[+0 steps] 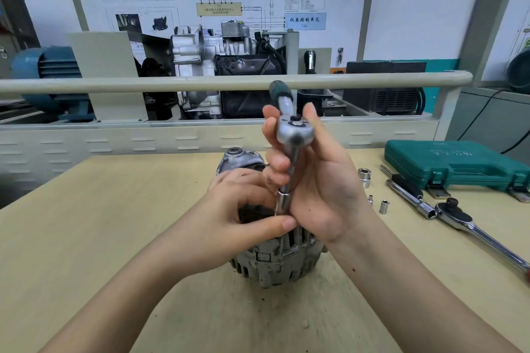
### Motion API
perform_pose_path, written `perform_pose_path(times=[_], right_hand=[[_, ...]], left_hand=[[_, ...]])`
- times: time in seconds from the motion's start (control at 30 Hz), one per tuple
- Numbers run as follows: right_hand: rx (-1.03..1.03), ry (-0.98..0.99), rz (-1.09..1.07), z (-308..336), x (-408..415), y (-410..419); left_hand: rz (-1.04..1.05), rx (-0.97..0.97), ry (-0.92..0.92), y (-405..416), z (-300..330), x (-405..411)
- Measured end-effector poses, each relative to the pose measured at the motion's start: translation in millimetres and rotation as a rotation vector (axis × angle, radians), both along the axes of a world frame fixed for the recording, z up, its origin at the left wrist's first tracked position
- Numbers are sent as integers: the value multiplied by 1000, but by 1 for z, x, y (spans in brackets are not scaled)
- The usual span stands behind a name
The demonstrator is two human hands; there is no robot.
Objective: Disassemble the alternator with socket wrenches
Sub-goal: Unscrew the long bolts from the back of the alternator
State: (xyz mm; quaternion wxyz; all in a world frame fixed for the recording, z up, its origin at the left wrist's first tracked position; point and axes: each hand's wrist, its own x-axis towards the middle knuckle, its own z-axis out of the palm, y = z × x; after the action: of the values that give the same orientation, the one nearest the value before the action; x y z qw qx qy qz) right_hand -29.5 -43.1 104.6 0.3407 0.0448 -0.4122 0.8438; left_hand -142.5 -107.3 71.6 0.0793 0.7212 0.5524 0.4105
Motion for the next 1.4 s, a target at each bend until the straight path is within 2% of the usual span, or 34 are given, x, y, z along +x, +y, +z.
perform_pose_path(times=[0.13, 0.27, 0.4, 0.63, 0.87, 1.23, 1.4], right_hand=[[21, -3, -51, -2, -2, -1], [31, -17, -91, -4, 0, 1], [48, -31, -91, -5, 0, 0], [-51, -7, -79, -1, -3, 0], [43, 27, -133, -3, -2, -2], [82, -23, -64, -3, -2, 0], [80, -9, -96, -3, -1, 0]], left_hand=[[25, 0, -7, -1, 0, 0], [118, 85, 129, 1, -1, 0], [105, 66, 91, 1, -1, 0], [-15, 12, 30, 0, 0, -1], [116, 73, 158, -1, 0, -1], [25, 51, 93, -2, 0, 1], [127, 131, 160, -2, -3, 3]])
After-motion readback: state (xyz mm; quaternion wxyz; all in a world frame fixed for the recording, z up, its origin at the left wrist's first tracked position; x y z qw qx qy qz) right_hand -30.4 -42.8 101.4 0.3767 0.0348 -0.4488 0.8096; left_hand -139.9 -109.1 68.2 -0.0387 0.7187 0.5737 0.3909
